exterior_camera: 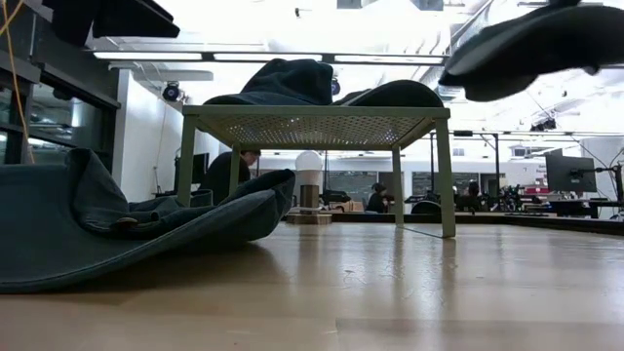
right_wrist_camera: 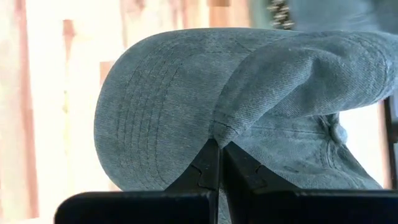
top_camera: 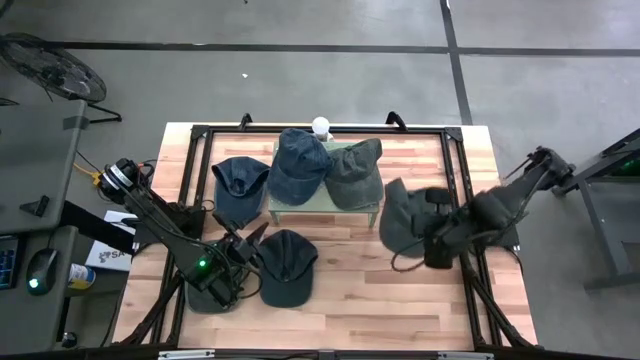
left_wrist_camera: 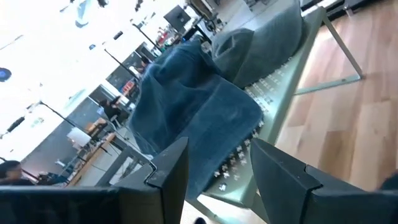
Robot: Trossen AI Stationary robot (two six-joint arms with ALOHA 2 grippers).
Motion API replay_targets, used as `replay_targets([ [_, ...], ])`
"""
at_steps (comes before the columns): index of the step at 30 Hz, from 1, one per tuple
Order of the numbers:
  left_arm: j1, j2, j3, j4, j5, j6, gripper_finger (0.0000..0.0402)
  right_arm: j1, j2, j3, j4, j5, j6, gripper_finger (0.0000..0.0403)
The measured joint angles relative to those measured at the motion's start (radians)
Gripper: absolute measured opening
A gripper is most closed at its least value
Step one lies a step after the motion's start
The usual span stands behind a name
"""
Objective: Pick & Place hat
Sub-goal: Stack the right gray cap on the top of the gray cap on the shelf
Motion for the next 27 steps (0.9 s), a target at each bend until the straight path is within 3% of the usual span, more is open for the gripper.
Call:
replay_targets([
  [6,0.0,0.0,0.0,-0.022,-0.029,0.0,0.0168,-0.065,-0.011,0.157,-0.095,0.059,-0.14,0.0],
  [11,0.0,0.0,0.0,-0.026,-0.037,0.0,0.0168,-0.134,-0.011,0.275,-0.074,0.095,-0.501,0.0],
  [15,0.0,0.0,0.0,-0.026,-0.037,0.0,0.0168,-0.22,-0.011,0.295,0.026,0.092,-0.791,0.0],
  [19,0.0,0.0,0.0,-0.025,-0.037,-0.002,0.0168,-0.329,0.008,0.292,0.125,0.032,-1.02,0.0],
  [27,0.0,0.0,0.0,-0.014,-0.025,-0.005,0.0168,-0.558,0.084,0.291,0.252,-0.19,-1.242,0.0],
])
